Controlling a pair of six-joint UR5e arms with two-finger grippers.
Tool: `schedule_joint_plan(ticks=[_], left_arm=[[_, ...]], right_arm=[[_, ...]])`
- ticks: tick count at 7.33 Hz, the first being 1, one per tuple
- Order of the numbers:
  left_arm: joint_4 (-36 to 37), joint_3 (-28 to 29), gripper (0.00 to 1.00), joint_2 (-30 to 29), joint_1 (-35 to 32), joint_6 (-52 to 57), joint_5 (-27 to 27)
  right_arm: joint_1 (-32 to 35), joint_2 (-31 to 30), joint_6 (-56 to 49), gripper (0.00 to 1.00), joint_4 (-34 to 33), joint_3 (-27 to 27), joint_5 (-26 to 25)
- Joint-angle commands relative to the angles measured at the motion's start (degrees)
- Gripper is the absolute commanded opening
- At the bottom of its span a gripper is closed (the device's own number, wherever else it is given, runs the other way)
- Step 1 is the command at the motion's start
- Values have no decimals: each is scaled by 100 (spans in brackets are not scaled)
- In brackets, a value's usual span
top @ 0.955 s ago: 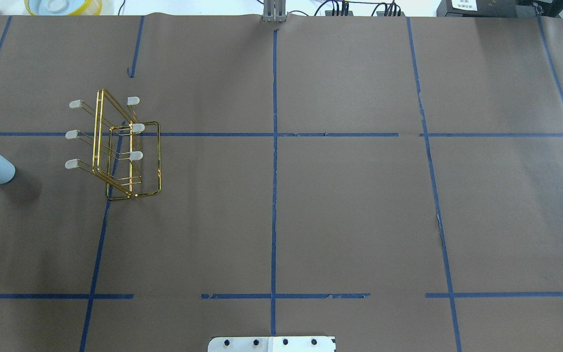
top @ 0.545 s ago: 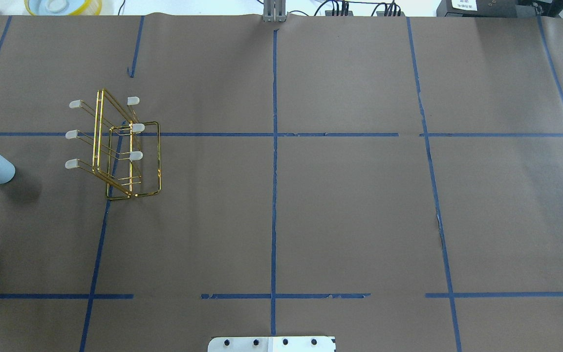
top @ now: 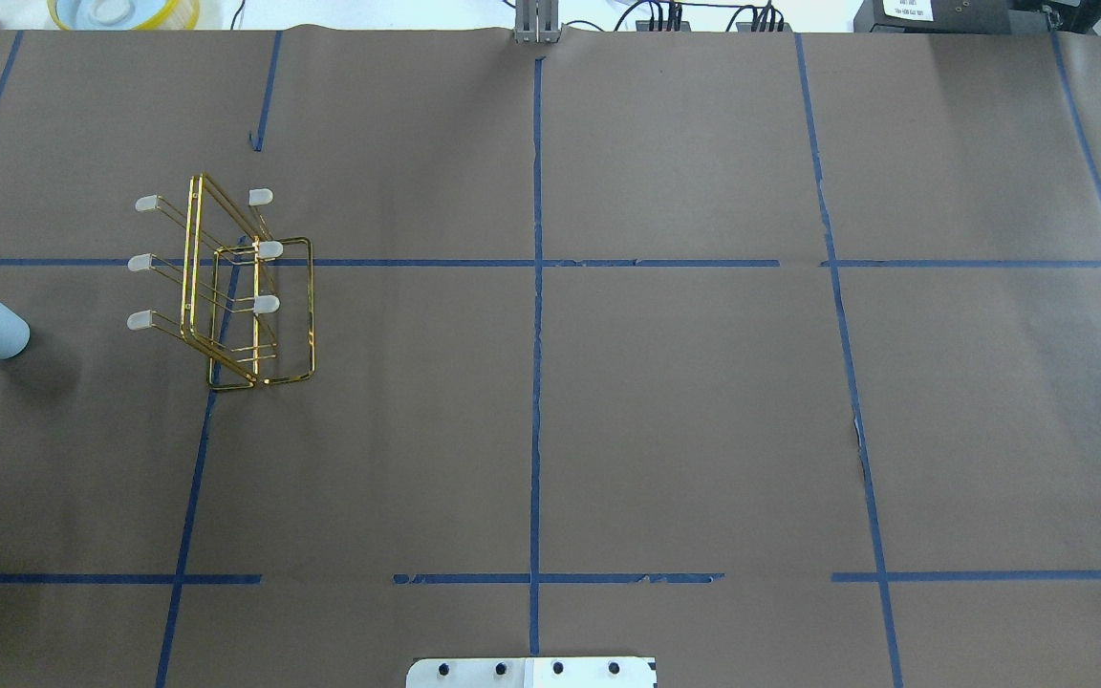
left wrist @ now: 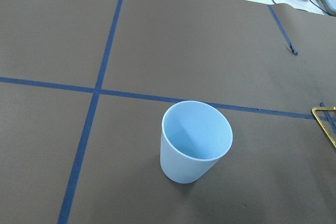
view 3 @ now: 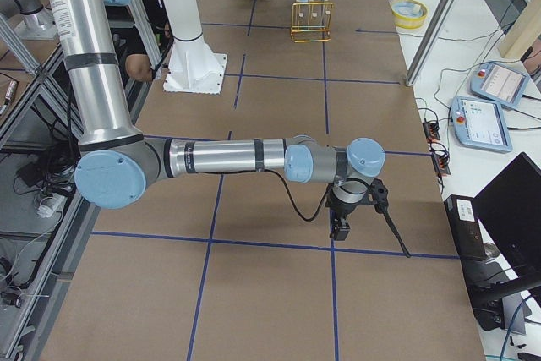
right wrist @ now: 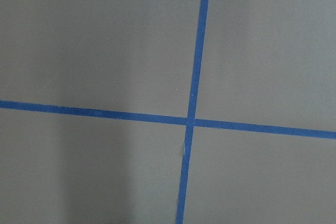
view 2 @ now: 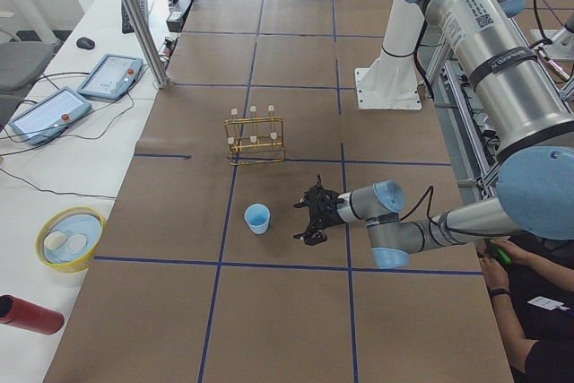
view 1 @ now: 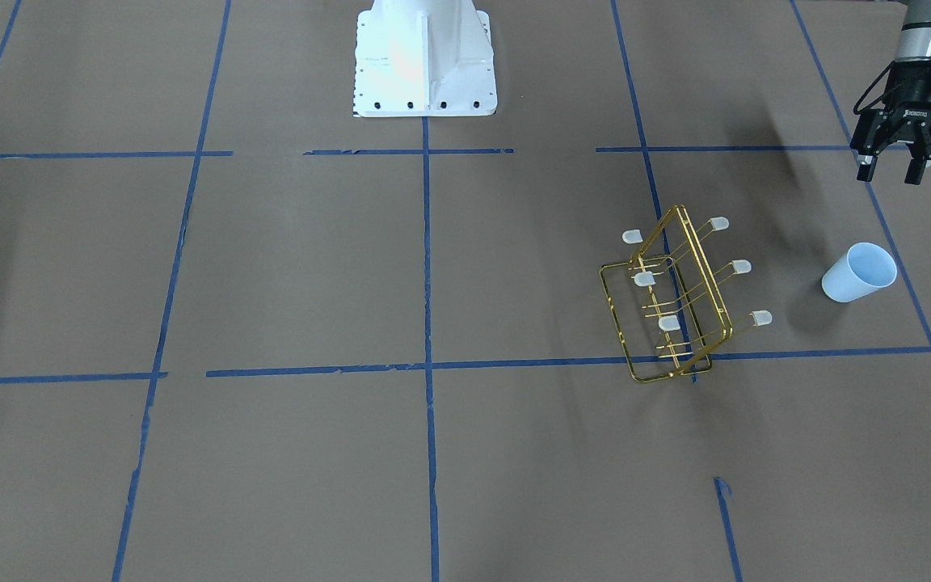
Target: Hang cup on cup holder
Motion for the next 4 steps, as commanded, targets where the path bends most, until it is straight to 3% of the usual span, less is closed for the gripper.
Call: schedule_joint_plan(ticks=[1, 4], left_arm=[[79, 279, 99, -169, 880, -9, 1401], [88, 964, 100, -574, 1366, -35, 2554]], right_arm=[[0, 0, 0, 100, 0, 6, 0], [0, 0, 0, 100, 0, -3, 0]])
